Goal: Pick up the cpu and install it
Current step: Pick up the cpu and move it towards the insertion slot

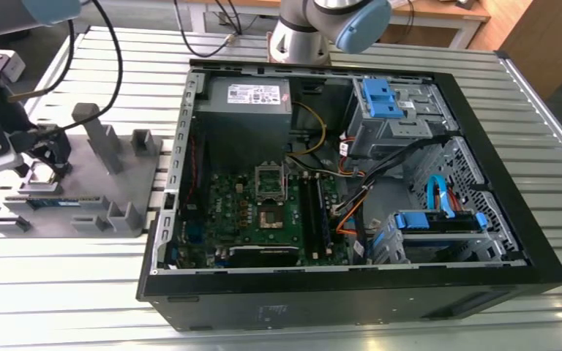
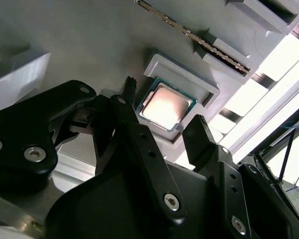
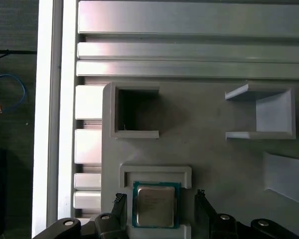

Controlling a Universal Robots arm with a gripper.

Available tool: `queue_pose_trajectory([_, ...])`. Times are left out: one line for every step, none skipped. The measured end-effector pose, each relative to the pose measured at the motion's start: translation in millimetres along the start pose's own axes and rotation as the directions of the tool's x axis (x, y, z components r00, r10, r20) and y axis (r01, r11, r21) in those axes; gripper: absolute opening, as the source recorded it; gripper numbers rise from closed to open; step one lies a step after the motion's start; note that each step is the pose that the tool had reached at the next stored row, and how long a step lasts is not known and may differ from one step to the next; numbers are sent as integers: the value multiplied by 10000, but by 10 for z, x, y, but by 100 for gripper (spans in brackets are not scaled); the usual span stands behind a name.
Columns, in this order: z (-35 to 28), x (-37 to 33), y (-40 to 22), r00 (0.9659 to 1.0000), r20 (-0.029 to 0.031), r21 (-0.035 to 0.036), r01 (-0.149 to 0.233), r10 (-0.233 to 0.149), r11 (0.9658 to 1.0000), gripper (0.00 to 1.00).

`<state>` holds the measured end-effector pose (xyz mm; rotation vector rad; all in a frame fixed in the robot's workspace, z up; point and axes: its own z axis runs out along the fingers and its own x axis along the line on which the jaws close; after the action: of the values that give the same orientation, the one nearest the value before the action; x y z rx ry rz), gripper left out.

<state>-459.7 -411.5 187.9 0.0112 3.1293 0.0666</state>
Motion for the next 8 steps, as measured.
queue_pose_trajectory([6, 2, 0, 10000, 1, 1, 0, 0, 10000, 64])
queue_pose_trajectory([12, 4, 0, 10000, 2, 1, 0, 0, 10000, 64])
queue_pose_trajectory([16, 7, 0, 10000, 3, 2, 0, 0, 10000, 64])
queue_pose_trajectory([21, 8, -1, 10000, 4, 4, 0, 0, 10000, 64])
queue_pose_trajectory([24, 9, -1, 10000, 3, 9, 1, -1, 10000, 64])
queue_pose_trajectory([28, 10, -1, 10000, 3, 11, 0, 0, 10000, 64])
queue_pose_trajectory([31, 11, -1, 10000, 2, 14, 1, -1, 10000, 64])
queue_pose_trajectory([32, 11, -1, 10000, 2, 15, 0, 0, 10000, 64])
